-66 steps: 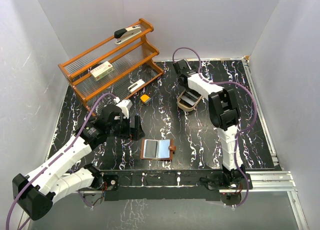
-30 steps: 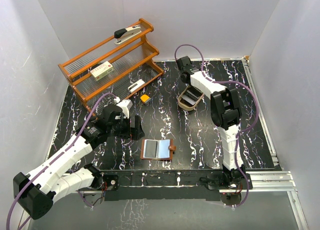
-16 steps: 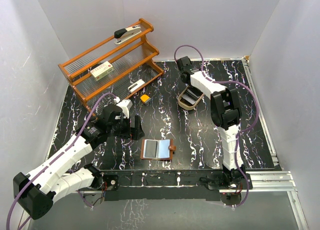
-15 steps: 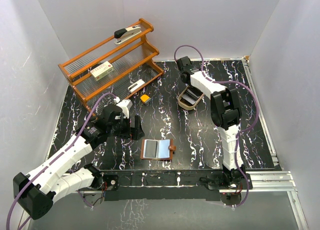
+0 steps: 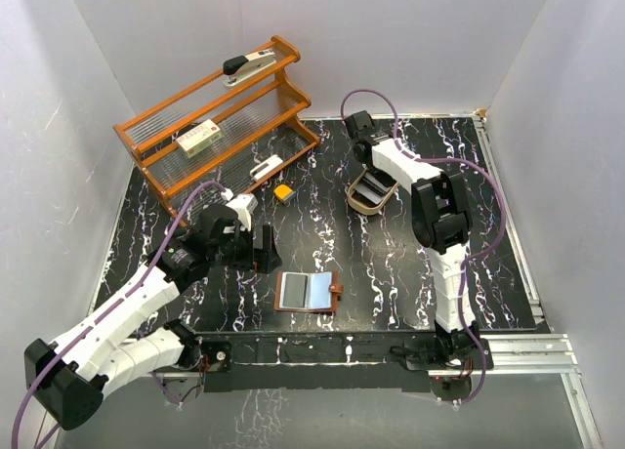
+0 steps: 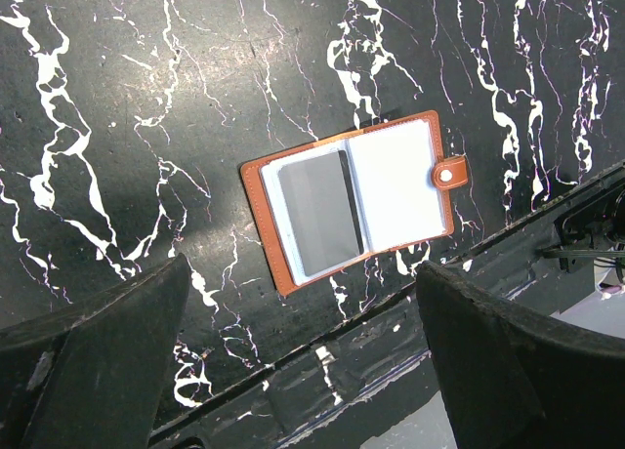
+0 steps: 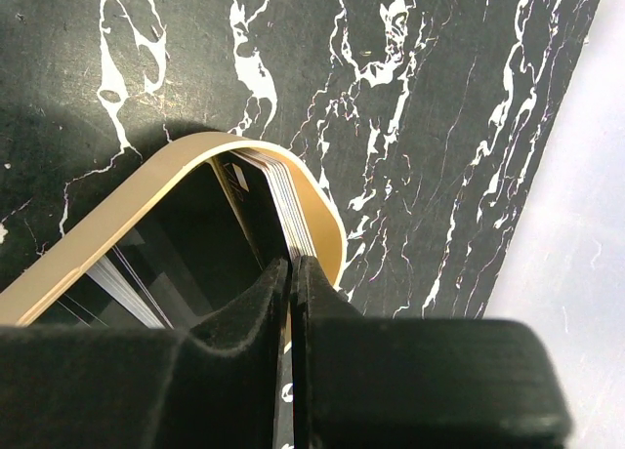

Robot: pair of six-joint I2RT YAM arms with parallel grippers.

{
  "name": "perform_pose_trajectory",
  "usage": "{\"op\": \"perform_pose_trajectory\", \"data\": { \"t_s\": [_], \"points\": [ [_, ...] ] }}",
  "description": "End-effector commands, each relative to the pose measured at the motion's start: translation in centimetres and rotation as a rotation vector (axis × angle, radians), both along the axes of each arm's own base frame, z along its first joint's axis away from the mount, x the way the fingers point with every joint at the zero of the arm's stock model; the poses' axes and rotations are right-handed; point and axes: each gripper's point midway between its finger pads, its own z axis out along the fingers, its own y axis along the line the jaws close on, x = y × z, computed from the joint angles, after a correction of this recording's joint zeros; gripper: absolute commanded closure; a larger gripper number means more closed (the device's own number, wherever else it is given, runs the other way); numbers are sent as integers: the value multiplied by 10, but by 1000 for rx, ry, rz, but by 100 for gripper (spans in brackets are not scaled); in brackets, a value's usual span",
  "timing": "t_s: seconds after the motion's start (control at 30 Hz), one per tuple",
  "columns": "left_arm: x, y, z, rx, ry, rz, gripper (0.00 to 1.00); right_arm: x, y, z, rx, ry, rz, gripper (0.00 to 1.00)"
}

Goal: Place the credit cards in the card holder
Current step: Pick up the credit card from the storage box.

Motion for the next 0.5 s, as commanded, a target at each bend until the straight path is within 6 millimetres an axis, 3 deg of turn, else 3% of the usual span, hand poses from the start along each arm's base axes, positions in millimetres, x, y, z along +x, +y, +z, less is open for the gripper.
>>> {"op": "perform_pose_trajectory", "data": {
  "t_s": [0.0,0.27,0.47],
  "points": [
    [-2,3,1,4,-6,1,1,9,-3,46,39,-100,-31,100],
    [-2,3,2,3,-7,1,1,13,-3,60,36,-121,-28,100],
    [-3,3,1,4,-5,0,1,11,0,60,49,-113,-20,100]
  ]
}}
